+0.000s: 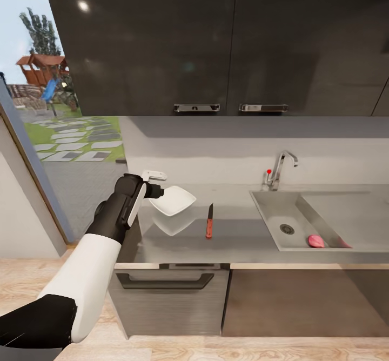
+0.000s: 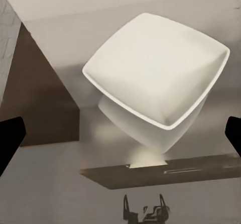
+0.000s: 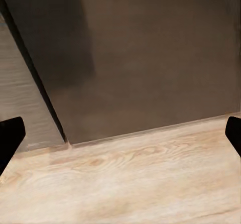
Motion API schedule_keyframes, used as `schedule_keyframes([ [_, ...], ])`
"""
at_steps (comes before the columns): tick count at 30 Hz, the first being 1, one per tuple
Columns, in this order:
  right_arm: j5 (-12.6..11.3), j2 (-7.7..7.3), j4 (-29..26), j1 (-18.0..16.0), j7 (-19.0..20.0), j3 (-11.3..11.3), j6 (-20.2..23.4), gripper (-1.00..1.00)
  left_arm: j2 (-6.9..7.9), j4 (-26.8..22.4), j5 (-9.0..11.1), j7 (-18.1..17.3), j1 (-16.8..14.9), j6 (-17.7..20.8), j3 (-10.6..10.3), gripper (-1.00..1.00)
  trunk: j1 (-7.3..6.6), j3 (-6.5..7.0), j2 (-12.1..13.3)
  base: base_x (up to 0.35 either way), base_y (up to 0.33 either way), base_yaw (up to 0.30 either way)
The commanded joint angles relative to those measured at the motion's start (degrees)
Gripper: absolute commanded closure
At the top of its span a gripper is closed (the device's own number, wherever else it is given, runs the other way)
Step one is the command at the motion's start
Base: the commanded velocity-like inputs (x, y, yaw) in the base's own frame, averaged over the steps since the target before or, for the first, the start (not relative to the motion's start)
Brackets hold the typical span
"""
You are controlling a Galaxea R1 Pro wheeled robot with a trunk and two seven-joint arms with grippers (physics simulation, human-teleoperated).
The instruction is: In the kitchen, take the Vidalia onion out of the sink, dice it on the chopping board with the paring knife, put the diced onion into the bowl on the countertop, then place both the paring knife and the chopping board into the sink.
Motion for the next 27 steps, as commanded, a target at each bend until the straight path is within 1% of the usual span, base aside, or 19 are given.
schedule_keyframes([
  [1, -0.3, 0.06, 0.0, 0.0, 0.1, 0.0, -1.0, -1.00, 0.00, 0.0, -0.3, 0.0, -0.1, 0.2, -0.1, -1.00, 0.04, -0.13, -0.1, 0.000, 0.000, 0.000],
  [6, -0.2, 0.48, 0.1, 0.0, 0.1, 0.1, -6.1, -1.00, 0.00, 0.0, -0.3, 0.0, -0.1, 0.2, -0.1, -1.00, 0.04, -0.13, -0.1, 0.000, 0.000, 0.000],
  [8, -0.1, 0.82, 0.4, 0.0, 0.0, 0.2, -9.5, -1.00, 0.00, 0.0, -0.3, 0.0, -0.1, 0.2, -0.1, -1.00, 0.04, -0.13, -0.1, 0.000, 0.000, 0.000],
  [9, -0.1, 0.99, 0.6, 0.0, 0.0, 0.2, -11.8, -1.00, 0.00, 0.0, -0.3, 0.0, -0.1, 0.2, -0.1, -1.00, 0.04, -0.13, -0.1, 0.000, 0.000, 0.000],
  [11, -0.1, 1.13, 0.8, 0.0, 0.0, 0.2, -13.6, -1.00, 0.00, 0.0, -0.3, 0.0, -0.1, 0.2, -0.1, -1.00, 0.04, -0.13, -0.1, 0.000, 0.000, 0.000],
  [14, -0.1, 1.35, 1.1, 0.0, -0.1, 0.2, -13.7, -1.00, 0.00, 0.0, -0.3, 0.0, -0.1, 0.2, -0.1, -1.00, 0.04, -0.13, -0.1, 0.000, 0.000, 0.000],
  [17, -0.1, 1.46, 2.7, 0.0, -0.3, 0.0, -13.2, -1.00, 0.00, -0.1, -0.3, 0.0, -0.1, 0.2, -0.1, -1.00, 0.04, -0.13, -0.1, 0.000, 0.000, 0.000],
  [19, 0.0, 1.41, 4.4, 0.0, -0.4, 0.0, -13.1, -1.00, 0.00, -0.1, -0.3, 0.0, -0.1, 0.2, -0.1, -1.00, 0.04, -0.13, -0.1, 0.000, 0.000, 0.000],
  [21, 0.0, 1.21, 7.6, 0.0, -0.3, 0.0, -13.0, -1.00, 0.00, -0.1, -0.3, -0.1, -0.1, 0.2, -0.1, -1.00, 0.04, -0.13, -0.1, 0.000, 0.000, 0.000],
  [27, -0.1, 1.31, 11.0, 0.0, -0.4, 0.0, -12.9, -1.00, 0.00, 0.0, -0.3, -0.1, -0.1, 0.2, -0.1, -1.00, 0.04, -0.13, -0.1, 0.000, 0.000, 0.000],
])
